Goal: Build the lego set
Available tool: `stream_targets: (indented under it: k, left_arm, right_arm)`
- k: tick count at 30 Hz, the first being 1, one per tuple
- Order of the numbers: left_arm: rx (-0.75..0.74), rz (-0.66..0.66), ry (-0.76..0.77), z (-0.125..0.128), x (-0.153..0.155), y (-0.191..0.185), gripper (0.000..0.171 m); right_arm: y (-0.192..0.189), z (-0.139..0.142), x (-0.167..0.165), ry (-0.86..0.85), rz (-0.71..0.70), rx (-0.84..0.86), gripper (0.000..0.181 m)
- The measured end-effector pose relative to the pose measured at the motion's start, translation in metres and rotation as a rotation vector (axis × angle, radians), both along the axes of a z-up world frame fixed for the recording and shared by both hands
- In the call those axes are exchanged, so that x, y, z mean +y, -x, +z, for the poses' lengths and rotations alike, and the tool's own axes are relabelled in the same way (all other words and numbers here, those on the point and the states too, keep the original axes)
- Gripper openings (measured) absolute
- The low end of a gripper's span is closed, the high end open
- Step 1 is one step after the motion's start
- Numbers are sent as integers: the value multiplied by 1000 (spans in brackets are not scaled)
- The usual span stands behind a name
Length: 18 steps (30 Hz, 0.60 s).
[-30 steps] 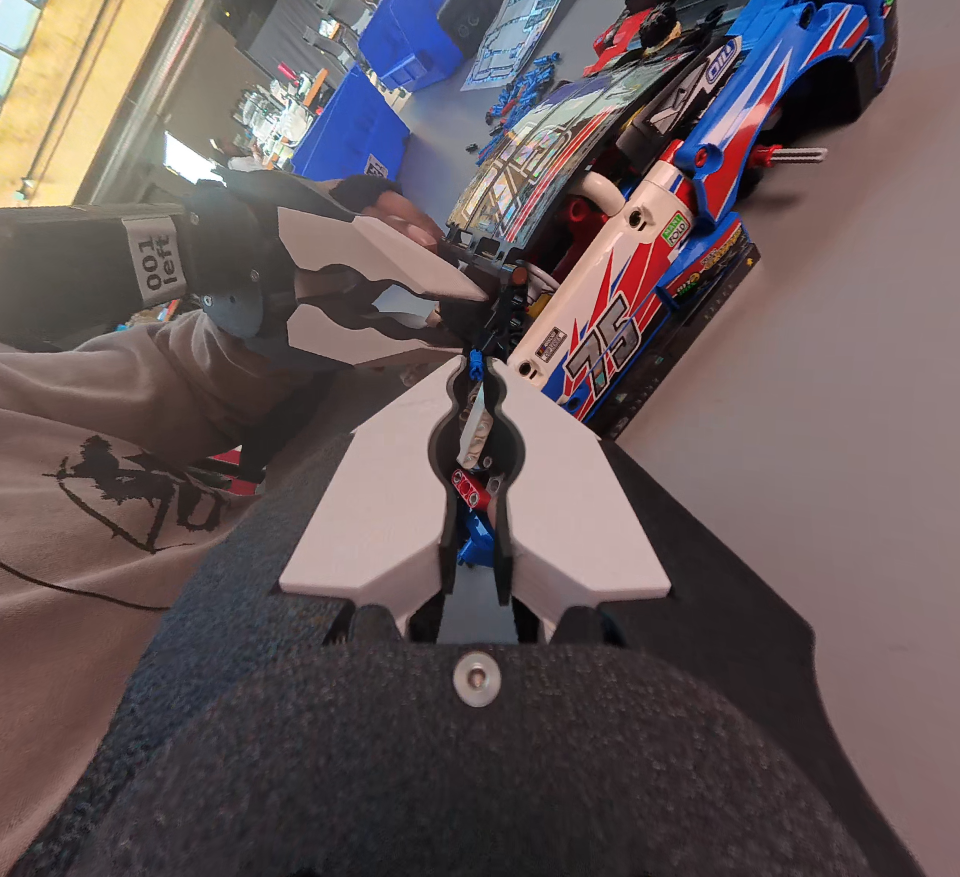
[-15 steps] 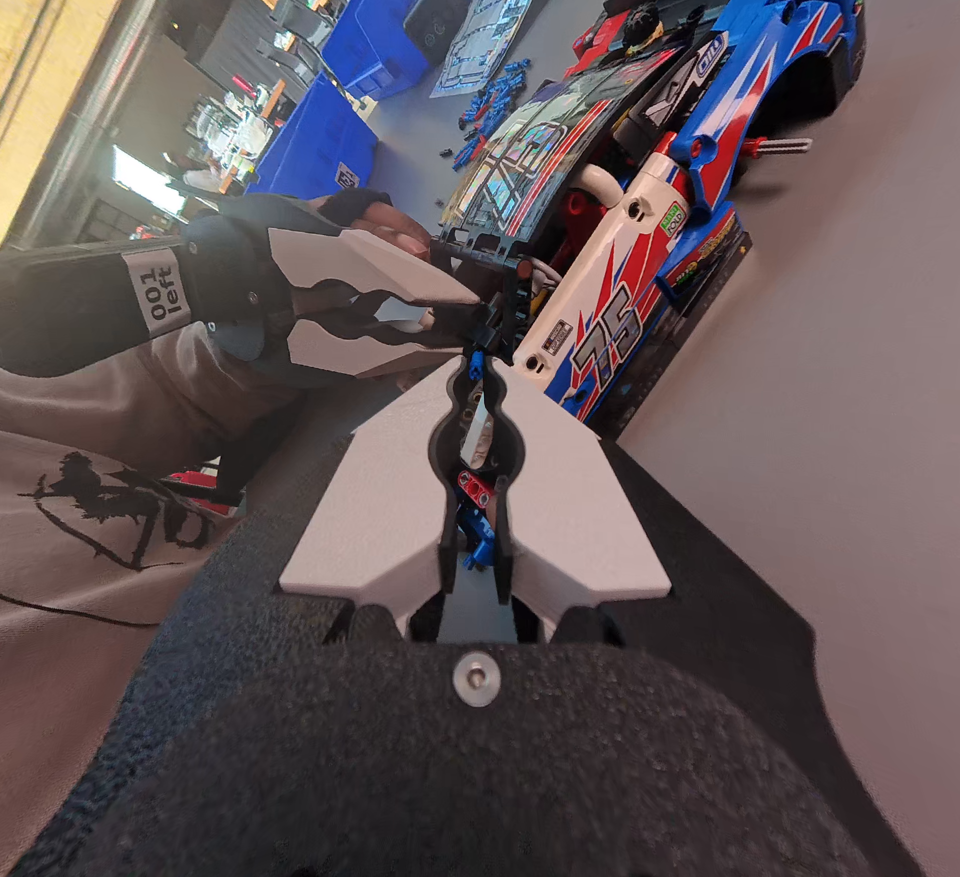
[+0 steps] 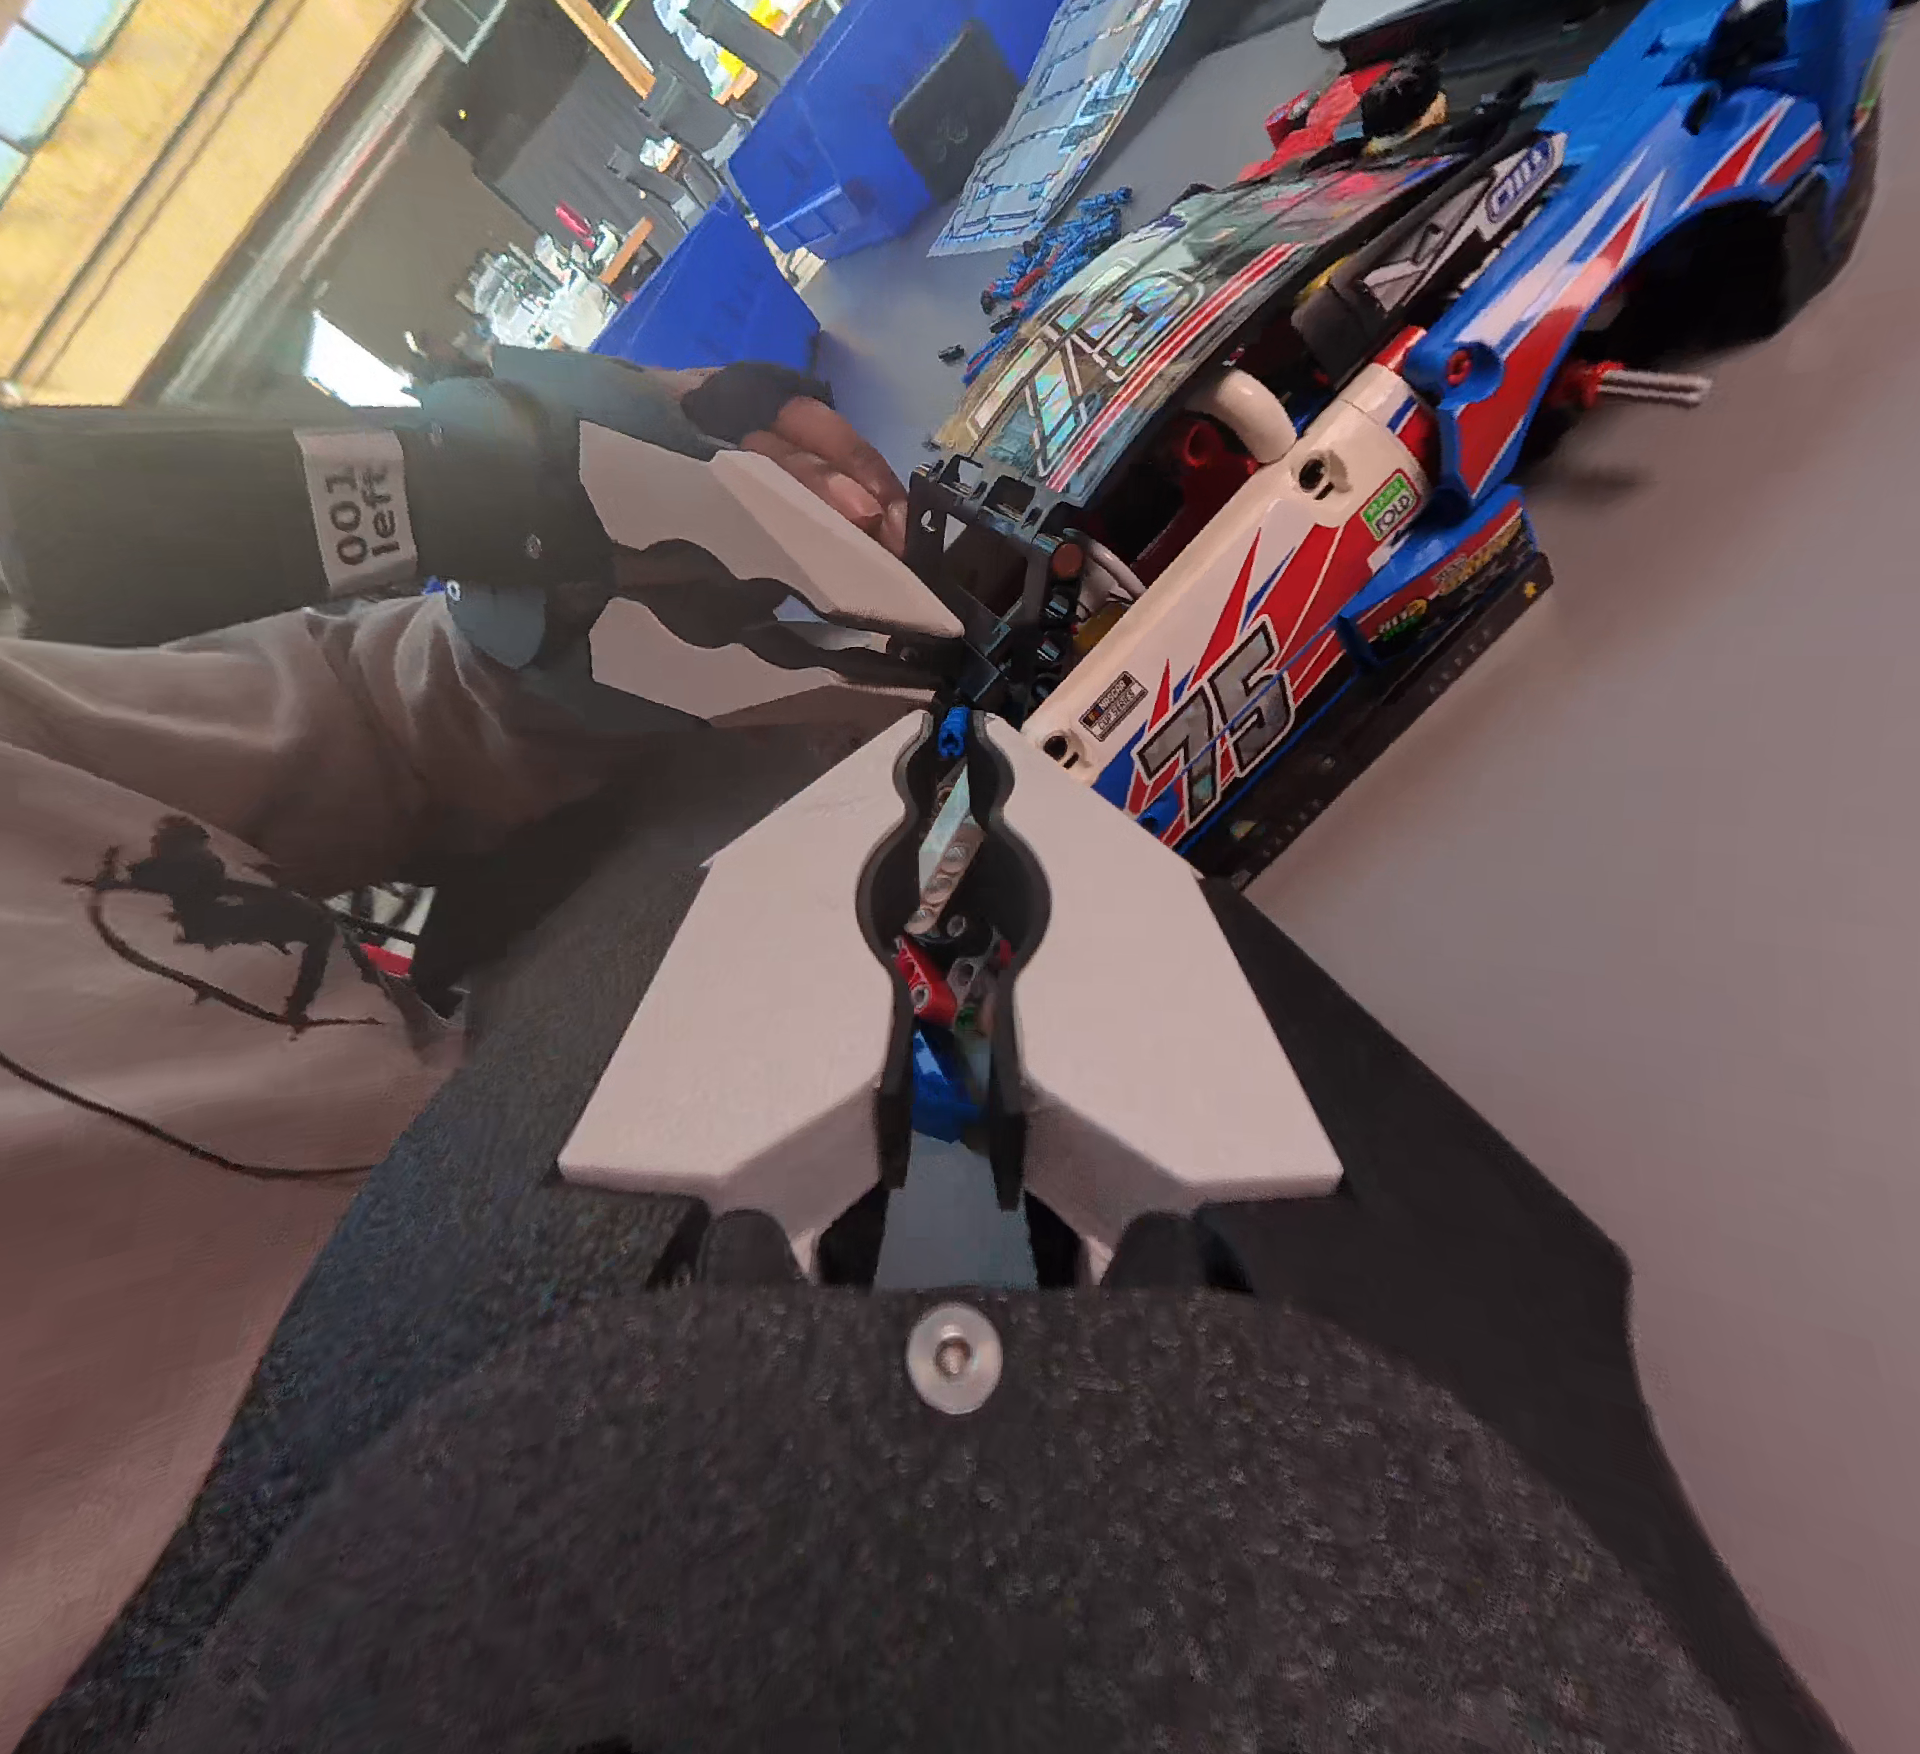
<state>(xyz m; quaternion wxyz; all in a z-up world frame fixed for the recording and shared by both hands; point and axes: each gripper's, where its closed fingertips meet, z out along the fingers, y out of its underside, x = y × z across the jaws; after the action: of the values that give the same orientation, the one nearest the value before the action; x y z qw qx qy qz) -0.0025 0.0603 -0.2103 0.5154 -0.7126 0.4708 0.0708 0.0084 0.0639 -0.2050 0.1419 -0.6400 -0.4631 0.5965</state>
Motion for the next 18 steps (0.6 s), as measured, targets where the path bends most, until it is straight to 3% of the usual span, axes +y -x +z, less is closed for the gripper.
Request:
stream_targets:
  k: [5,10,14,18]
  left_arm:
    - [-22,2,10,-1,-2,0,9]
    - [-47,5,26,-1,-2,0,8]
    - [-65,10,31,5,-4,1,9]
    - [-294,-29,107,24,-12,-9,11]
  right_arm:
    - [-1,-3,0,-393,117,64,2]
    - [-1,-5,-1,-626,182,104,3]
    - [-2,-2,0,-688,211,152,2]
    - [-6,31,-10,-534,192,323,2]
